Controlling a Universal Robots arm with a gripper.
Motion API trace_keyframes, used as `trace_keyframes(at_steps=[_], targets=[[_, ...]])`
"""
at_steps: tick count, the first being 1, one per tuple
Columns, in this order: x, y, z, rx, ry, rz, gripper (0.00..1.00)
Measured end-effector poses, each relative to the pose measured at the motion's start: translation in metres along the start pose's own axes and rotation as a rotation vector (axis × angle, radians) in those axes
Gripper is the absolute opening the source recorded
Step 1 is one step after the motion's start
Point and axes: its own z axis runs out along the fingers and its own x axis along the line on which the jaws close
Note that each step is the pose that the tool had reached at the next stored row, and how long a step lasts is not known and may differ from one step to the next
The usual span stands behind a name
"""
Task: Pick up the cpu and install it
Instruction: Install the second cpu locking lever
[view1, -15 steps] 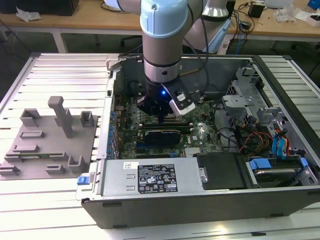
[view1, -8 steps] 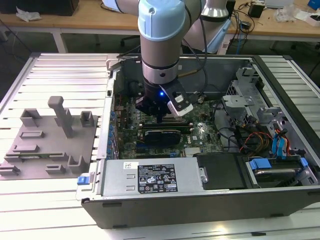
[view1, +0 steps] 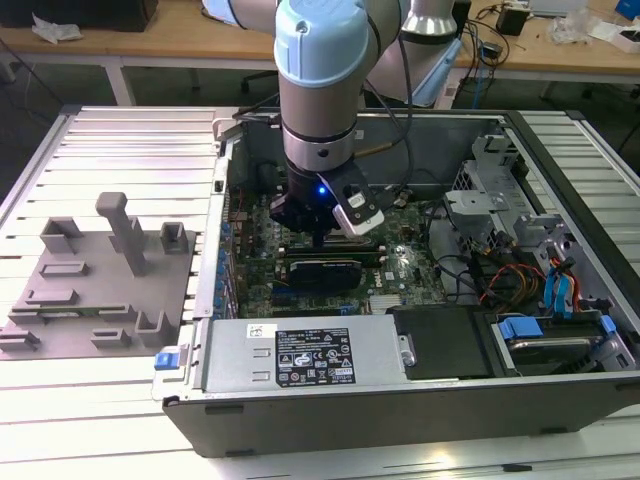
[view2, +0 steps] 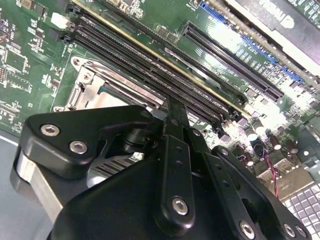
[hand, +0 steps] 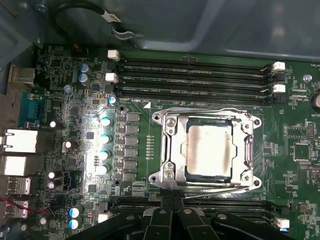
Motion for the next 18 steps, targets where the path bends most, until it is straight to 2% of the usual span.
trace_keyframes(at_steps=[3,4,5,7,10,18], targets=[[0.0021,-0.0001,0.0024,-0.007,-0.0003,0.0,0.11],[0.0029,-0.0002,0.0029,-0.0162,-0.0008,0.001,0.11],[0.004,-0.0002,0.0033,-0.0312,-0.0014,0.001,0.11],[0.0047,-0.0002,0.0041,-0.0414,-0.0019,0.002,0.11],[0.0054,-0.0008,0.0064,-0.043,-0.0023,0.005,0.11],[0.0056,-0.0057,0.0055,-0.0438,-0.003,0.01,0.11]])
